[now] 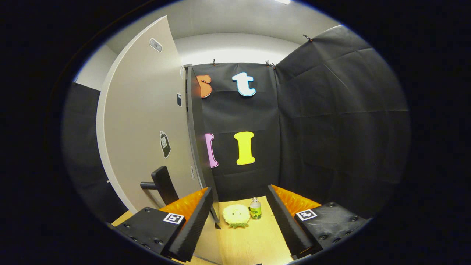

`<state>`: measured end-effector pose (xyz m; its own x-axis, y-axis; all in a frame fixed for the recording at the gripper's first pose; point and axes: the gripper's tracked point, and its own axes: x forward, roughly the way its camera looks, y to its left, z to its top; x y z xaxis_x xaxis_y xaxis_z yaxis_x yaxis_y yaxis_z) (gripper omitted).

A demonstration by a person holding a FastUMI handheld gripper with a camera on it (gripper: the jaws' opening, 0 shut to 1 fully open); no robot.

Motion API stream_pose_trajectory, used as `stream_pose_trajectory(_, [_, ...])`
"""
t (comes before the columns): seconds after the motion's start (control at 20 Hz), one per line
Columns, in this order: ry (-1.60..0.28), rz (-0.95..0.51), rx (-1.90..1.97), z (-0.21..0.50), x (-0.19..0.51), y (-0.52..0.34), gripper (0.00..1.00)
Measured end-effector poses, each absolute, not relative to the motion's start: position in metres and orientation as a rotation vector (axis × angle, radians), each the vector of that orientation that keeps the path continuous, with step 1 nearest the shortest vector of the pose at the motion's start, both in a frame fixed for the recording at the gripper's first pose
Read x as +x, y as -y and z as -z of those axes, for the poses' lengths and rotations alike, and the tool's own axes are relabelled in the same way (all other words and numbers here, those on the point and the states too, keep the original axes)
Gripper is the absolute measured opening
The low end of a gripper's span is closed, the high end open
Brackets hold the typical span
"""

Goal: Open the shoe cabinet door, grab the shoes and put them into the shoe cabinet, then close the shoe cabinet door.

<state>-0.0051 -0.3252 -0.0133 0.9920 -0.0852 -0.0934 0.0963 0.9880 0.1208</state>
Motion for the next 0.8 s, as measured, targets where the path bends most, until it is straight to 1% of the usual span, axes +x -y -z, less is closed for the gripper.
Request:
stream_pose_trajectory(0.15, [-0.098,0.094,0.126,0.016,-0.003,0.322,0.93])
stream_pose_trajectory(0.3, [-0.107,0.049,0.145,0.021,-0.001,0.310,0.93])
stream_pose_trajectory(0.65, [-0.119,-0.012,0.149,0.024,-0.008,0.227,0.93])
stream_pose_trajectory(0.8, [-0.117,-0.009,0.166,0.026,-0.005,0.192,0.93])
